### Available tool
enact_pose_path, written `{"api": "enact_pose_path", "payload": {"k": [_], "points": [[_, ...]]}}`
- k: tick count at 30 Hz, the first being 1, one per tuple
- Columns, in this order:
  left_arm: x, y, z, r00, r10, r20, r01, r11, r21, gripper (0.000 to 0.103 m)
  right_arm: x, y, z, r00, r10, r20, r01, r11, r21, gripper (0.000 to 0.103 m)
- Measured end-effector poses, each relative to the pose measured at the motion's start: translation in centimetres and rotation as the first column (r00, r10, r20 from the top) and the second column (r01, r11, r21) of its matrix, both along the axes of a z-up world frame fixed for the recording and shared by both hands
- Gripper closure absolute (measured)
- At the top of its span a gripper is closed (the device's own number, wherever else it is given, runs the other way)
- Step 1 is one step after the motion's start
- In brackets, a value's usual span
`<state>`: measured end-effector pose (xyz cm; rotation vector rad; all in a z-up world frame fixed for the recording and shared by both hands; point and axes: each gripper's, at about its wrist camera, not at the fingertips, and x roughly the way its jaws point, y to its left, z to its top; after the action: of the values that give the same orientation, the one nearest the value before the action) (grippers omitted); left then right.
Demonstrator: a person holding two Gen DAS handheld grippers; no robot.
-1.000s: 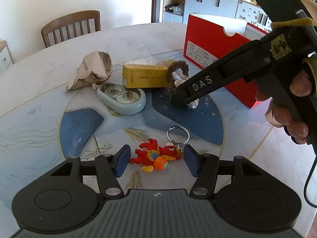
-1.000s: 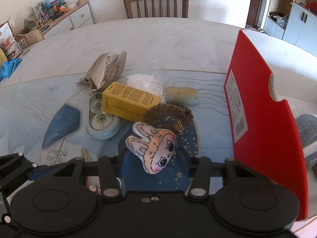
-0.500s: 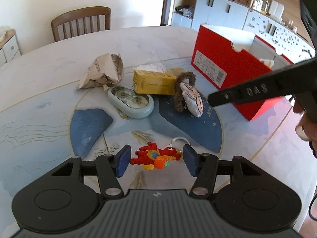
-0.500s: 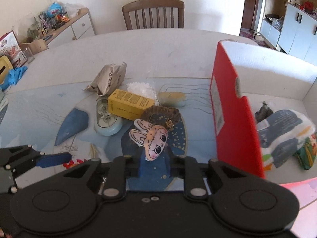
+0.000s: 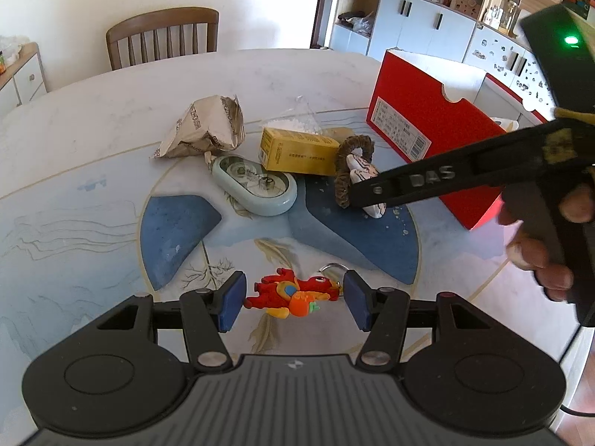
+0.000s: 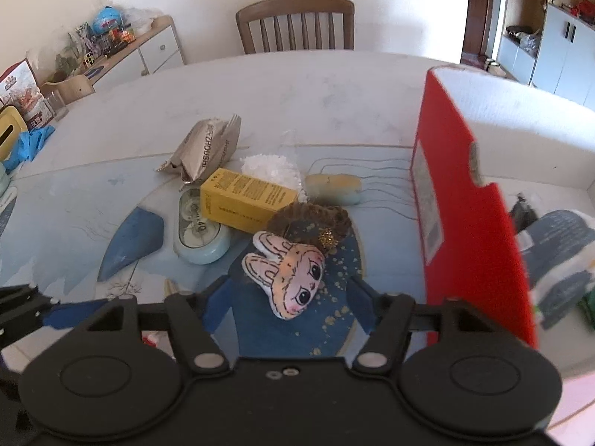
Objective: Organize objects
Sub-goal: 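Grasp the bunny-face keychain with the right tool while the left tool grasps the red dragon keychain, then carry the bunny and dragon keychains into the shoebox and open both tools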
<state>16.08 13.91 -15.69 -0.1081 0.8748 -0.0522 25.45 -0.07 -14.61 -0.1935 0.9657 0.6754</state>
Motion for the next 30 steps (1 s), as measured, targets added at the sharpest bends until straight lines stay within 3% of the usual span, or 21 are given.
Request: {"api": "enact_pose_path", "payload": {"k": [4, 8, 14, 17, 30], "points": [[0.1, 0.0, 0.0, 1.0, -0.006, 0.002, 0.006, 1.0, 0.003, 0.046, 0.8, 0.9, -1.0, 1.0, 0.006, -0.016, -0.007, 1.0, -0.008, 0.041], [0.1, 0.0, 0.0, 1.0, -0.005, 0.002, 0.005, 1.0, 0.0, 0.046, 1.0, 1.3, -1.4, 1.0, 0.014, -0.023, -0.014, 1.0, -0.014, 0.055], [0.2, 0.1, 0.0, 1.0, -0.003, 0.001, 0.003, 1.0, -0.002, 0.046, 0.8, 1.1, -1.2, 0.999, 0.019, -0.034, -0.019, 1.0, -0.011, 0.064], [0.3, 0.2, 0.2, 1.0, -0.006, -0.001, 0.006, 1.0, -0.01, 0.051, 0.4, 0.7, -0.7, 0.999, 0.014, -0.029, -0.014, 1.0, -0.002, 0.065], [0.1, -0.7, 3.3, 0.998, -0.049, 0.043, 0.05, 0.999, -0.021, 0.051, -1.9, -3.9, 4.8, 1.0, 0.008, -0.017, -0.007, 0.999, 0.038, 0.067]]}}
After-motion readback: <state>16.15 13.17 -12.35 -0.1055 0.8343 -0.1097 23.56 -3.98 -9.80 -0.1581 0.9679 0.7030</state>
